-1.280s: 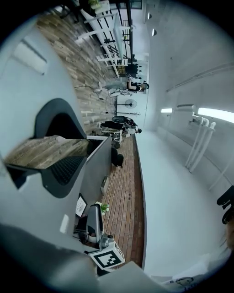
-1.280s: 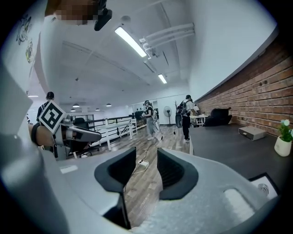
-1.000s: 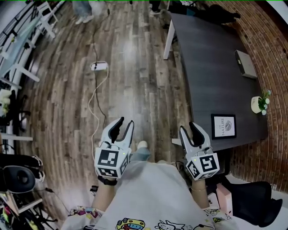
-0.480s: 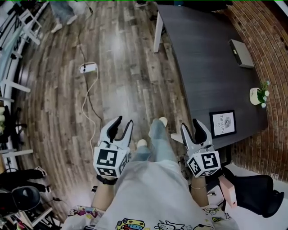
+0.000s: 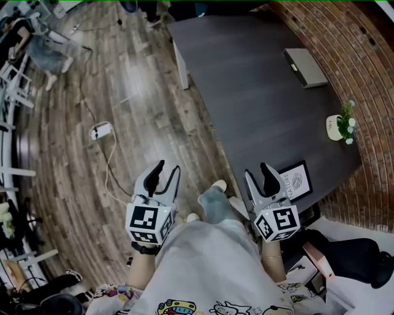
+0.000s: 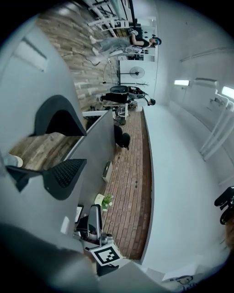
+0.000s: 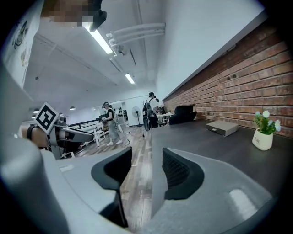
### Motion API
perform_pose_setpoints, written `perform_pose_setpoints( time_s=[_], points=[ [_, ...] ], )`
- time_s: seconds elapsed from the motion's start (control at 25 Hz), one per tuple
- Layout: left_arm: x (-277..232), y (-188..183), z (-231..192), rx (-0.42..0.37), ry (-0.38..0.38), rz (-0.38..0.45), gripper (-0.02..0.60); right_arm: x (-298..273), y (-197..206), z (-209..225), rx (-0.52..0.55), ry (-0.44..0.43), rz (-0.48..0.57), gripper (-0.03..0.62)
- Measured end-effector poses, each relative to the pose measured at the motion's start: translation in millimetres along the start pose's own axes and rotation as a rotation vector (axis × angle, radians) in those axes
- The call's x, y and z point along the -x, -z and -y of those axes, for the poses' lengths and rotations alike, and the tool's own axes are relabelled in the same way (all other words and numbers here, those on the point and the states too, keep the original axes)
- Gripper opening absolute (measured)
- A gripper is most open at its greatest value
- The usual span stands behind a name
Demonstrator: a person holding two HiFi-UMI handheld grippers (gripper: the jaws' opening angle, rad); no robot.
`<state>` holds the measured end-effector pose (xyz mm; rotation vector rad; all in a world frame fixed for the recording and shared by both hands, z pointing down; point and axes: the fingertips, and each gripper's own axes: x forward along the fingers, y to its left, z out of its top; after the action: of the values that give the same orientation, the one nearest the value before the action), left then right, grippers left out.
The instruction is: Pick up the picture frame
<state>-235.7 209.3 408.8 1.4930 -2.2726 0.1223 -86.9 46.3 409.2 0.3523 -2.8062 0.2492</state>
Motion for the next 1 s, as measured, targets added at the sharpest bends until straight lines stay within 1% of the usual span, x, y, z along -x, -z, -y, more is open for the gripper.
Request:
perform_pose_setpoints(
  time_s=[0.24,0.36,0.52,0.68,0.84,1.0],
  points=[
    [-77.9,-45.3,26.1,-0.077,0.14,-0.023,0.163,-5.8,-26.5,55.8,-0.049,0.126,0.055,0.209],
    [-114.7,-62.9,49.8,-0.121,0.212,-0.03,0.163,-0.8,-30.6,86.1,-0.088,0.19,0.08,0.209],
    [-156.4,-76.7,90.5,-0.192,0.345,-0.059,0.164,19.2,-31.2,119.1,-0.155,0.309,0.129,0.209],
    [-183.7,-85.1,136.7,-0.252,0.474,-0.077,0.167,46.1,-28.0,146.7,-0.201,0.433,0.171,0.207],
    [-198.7,-86.8,174.4,-0.291,0.571,-0.094,0.167,68.9,-16.3,166.6,-0.238,0.522,0.167,0.209],
    [-212.3,-86.7,201.8,-0.333,0.685,-0.116,0.167,91.2,-4.1,175.0,-0.28,0.648,0.161,0.209]
  ],
)
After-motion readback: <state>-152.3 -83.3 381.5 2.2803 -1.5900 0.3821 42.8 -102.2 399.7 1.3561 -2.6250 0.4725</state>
